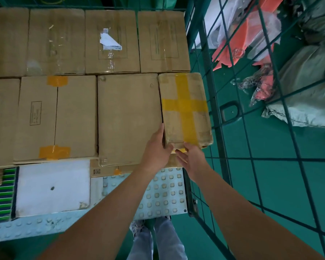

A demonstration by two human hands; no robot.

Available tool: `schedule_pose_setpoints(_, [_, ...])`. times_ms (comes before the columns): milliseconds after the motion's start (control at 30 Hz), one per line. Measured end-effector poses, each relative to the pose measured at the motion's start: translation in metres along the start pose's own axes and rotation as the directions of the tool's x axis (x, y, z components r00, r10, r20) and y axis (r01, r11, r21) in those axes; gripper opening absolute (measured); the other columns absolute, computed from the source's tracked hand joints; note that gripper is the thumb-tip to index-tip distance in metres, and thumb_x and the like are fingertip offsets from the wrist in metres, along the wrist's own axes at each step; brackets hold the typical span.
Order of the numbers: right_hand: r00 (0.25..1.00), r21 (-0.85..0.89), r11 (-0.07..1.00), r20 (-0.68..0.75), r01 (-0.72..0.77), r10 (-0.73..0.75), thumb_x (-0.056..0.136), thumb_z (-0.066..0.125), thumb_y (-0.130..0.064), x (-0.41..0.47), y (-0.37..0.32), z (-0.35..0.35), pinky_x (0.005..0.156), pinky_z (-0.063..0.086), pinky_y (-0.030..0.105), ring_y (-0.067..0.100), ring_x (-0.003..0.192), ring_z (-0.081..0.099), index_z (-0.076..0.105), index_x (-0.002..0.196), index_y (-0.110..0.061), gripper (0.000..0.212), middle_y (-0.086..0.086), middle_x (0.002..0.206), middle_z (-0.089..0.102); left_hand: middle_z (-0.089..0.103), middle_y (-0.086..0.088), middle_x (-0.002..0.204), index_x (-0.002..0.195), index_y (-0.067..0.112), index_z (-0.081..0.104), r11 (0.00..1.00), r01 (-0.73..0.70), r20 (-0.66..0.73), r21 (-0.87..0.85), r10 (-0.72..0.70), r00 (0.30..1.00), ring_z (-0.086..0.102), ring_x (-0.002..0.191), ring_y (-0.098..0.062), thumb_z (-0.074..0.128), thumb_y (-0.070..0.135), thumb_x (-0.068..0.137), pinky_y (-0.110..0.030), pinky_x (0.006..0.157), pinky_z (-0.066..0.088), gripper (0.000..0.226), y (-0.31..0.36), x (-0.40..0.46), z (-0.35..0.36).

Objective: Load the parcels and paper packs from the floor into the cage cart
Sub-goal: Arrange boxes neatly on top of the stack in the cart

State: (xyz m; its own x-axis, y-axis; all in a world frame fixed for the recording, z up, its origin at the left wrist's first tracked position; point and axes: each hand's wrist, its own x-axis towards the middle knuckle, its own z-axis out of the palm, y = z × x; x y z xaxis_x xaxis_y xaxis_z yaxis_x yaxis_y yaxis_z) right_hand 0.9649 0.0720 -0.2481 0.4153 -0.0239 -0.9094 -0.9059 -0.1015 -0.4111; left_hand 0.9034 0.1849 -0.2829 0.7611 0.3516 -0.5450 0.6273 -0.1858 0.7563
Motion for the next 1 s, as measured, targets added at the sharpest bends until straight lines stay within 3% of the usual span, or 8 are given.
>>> schedule_pose_setpoints(100, [1.000, -0.079, 0.997, 0.016, 0.017, -0.015, 0.106, 0.052, -0.024, 0.011, 0.011, -0.001, 0.077, 0.056, 0.029, 0.018, 0.105, 0.069, 0.049, 0.140, -0.019, 0.035, 0.001, 0.122, 0.066, 0.010, 0.005, 0.168, 0.164, 0.037, 0.005, 0.942, -0.070, -0.076, 0.327, 0.100, 0.992, 0.018, 0.149, -0.026, 0.059, 0.029, 0.102, -0.046, 0.118, 0.037, 0.083, -0.003, -0.002, 0.005])
schedule_pose_setpoints(200, [0.999, -0.179, 0.983, 0.029, 0.046, -0.041, 0.108, 0.046, -0.042, 0.014, 0.019, -0.001, 0.075, 0.053, 0.029, 0.011, 0.097, 0.068, 0.038, 0.150, -0.031, 0.044, -0.005, 0.132, 0.061, -0.010, 0.009, 0.171, 0.164, 0.033, 0.002, 0.830, -0.126, -0.014, 0.543, 0.159, 0.987, 0.006, 0.153, -0.027, 0.050, 0.034, 0.106, -0.051, 0.114, 0.039, 0.075, -0.004, 0.000, 0.008])
schedule_pose_setpoints(367, [0.999, -0.073, 0.997, -0.043, 0.019, -0.022, 0.104, 0.045, -0.058, 0.012, 0.014, -0.008, 0.096, 0.050, 0.039, 0.018, 0.102, 0.069, 0.056, 0.128, -0.025, 0.042, -0.004, 0.123, 0.068, -0.020, 0.012, 0.169, 0.164, 0.028, 0.001, 0.758, -0.134, 0.009, 0.638, 0.167, 0.986, 0.002, 0.156, -0.027, 0.045, 0.037, 0.107, -0.050, 0.113, 0.038, 0.073, 0.002, -0.004, 0.005])
schedule_pose_setpoints(467, [0.997, -0.176, 0.984, -0.078, -0.022, 0.008, 0.106, 0.031, -0.061, 0.014, 0.009, -0.008, 0.096, 0.045, 0.042, 0.019, 0.105, 0.066, 0.058, 0.115, -0.023, 0.047, -0.002, 0.133, 0.066, -0.023, 0.014, 0.168, 0.164, 0.028, -0.003, 0.771, -0.106, 0.025, 0.628, 0.117, 0.993, 0.013, 0.154, -0.027, 0.046, 0.033, 0.107, -0.050, 0.111, 0.041, 0.076, 0.007, -0.003, 0.005])
schedule_pose_setpoints(633, [0.984, -0.188, 0.966, -0.053, -0.178, 0.171, 0.107, 0.033, -0.060, -0.005, -0.006, -0.012, 0.122, 0.028, 0.049, 0.028, 0.138, 0.051, 0.040, 0.154, -0.020, 0.062, 0.004, 0.149, 0.057, -0.023, 0.011, 0.169, 0.165, 0.025, -0.002, 0.763, -0.046, 0.086, 0.645, -0.013, 0.996, 0.026, 0.148, -0.028, 0.051, 0.019, 0.104, -0.049, 0.107, 0.045, 0.081, 0.026, -0.002, 0.000])
schedule_pose_setpoints(733, [0.988, -0.236, 0.960, -0.049, -0.151, 0.144, 0.106, 0.040, -0.057, -0.030, 0.006, -0.012, 0.118, 0.035, 0.048, 0.029, 0.129, 0.057, 0.045, 0.149, -0.023, 0.055, 0.007, 0.138, 0.062, -0.007, 0.003, 0.172, 0.164, 0.020, 0.013, 0.829, 0.001, 0.089, 0.559, -0.061, 0.994, 0.020, 0.152, -0.031, 0.051, 0.032, 0.105, -0.051, 0.113, 0.039, 0.071, 0.034, -0.027, -0.013])
schedule_pose_setpoints(833, [0.991, -0.323, 0.942, 0.064, -0.094, 0.121, 0.106, 0.043, -0.050, -0.067, 0.028, -0.003, 0.112, 0.039, 0.042, 0.023, 0.119, 0.058, 0.053, 0.137, -0.025, 0.041, 0.002, 0.129, 0.064, 0.011, -0.007, 0.170, 0.157, 0.008, 0.028, 0.925, 0.164, -0.010, 0.342, -0.171, 0.985, 0.034, 0.146, -0.034, 0.051, 0.037, 0.102, -0.047, 0.114, 0.038, 0.066, 0.022, -0.071, -0.031])
schedule_pose_setpoints(1000, [0.955, -0.466, 0.885, 0.263, -0.001, 0.140, 0.106, 0.043, -0.054, -0.134, 0.060, 0.027, 0.108, 0.047, 0.036, 0.017, 0.111, 0.064, 0.055, 0.136, -0.020, 0.047, -0.001, 0.125, 0.067, 0.052, 0.007, 0.129, 0.133, 0.012, 0.056, 0.928, 0.287, -0.207, -0.237, -0.337, 0.919, 0.058, 0.093, -0.012, 0.058, 0.026, 0.098, -0.031, 0.087, 0.049, 0.039, 0.005, -0.171, -0.072])
